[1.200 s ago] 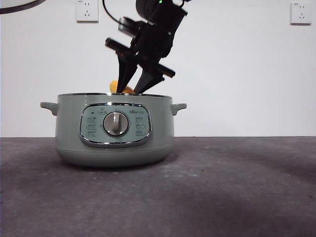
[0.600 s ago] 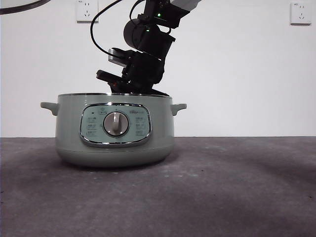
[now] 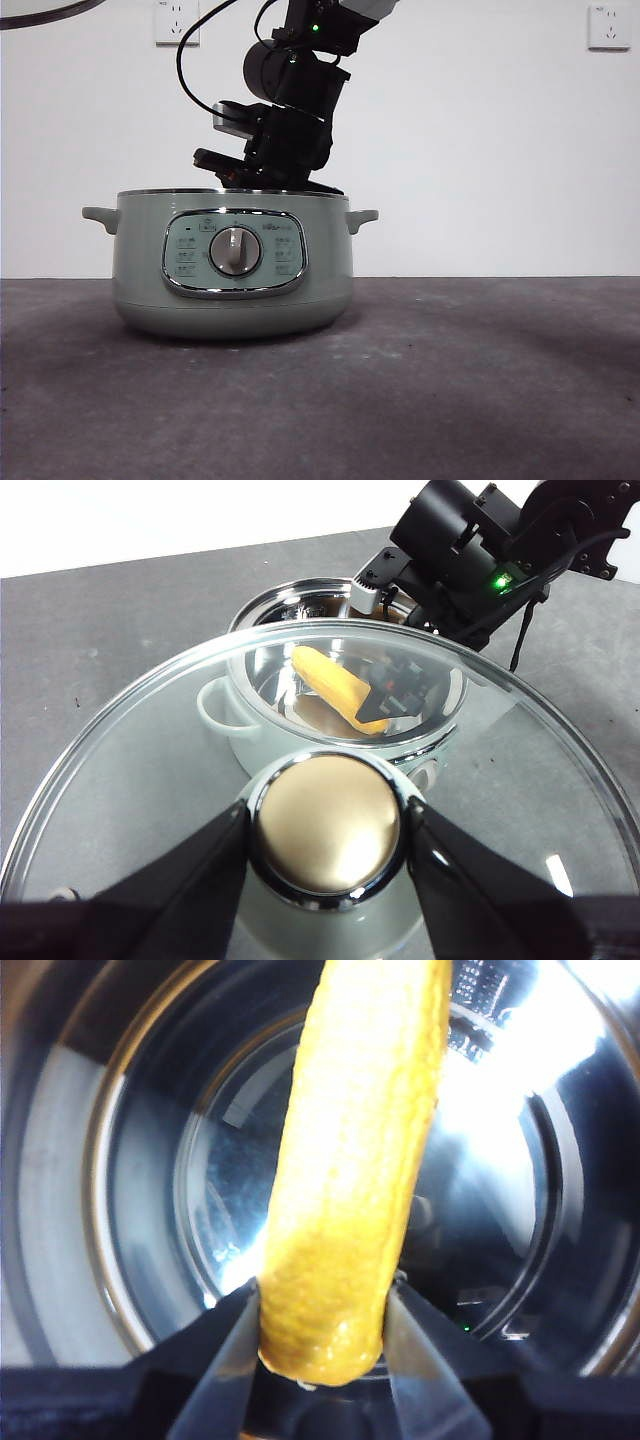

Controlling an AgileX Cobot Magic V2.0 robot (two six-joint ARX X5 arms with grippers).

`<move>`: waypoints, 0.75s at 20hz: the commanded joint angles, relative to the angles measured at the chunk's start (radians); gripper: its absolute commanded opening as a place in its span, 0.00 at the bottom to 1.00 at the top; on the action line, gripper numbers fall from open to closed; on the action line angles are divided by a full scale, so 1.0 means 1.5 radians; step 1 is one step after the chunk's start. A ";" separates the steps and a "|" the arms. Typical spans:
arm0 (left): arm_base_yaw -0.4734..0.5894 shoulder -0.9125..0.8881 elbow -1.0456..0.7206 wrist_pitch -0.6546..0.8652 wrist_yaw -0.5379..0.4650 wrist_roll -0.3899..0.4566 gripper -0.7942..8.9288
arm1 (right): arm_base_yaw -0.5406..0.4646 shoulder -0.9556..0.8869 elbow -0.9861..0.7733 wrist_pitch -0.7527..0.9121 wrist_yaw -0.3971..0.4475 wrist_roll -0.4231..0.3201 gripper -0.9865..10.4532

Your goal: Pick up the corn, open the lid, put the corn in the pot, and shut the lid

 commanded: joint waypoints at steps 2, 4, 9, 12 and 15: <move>-0.013 -0.002 0.009 0.030 0.007 0.000 0.07 | -0.002 0.019 -0.005 -0.014 0.010 0.000 0.33; -0.014 0.004 0.009 0.030 0.006 0.000 0.07 | -0.002 0.019 -0.004 -0.005 0.010 0.000 0.56; -0.019 0.022 0.009 0.035 0.005 0.001 0.07 | -0.003 0.018 0.049 -0.016 0.010 0.000 0.56; -0.026 0.038 0.009 0.051 0.005 0.001 0.07 | -0.003 0.018 0.182 -0.065 0.015 0.007 0.56; -0.026 0.063 0.010 0.063 0.006 0.001 0.07 | -0.004 0.018 0.357 -0.175 0.061 0.025 0.56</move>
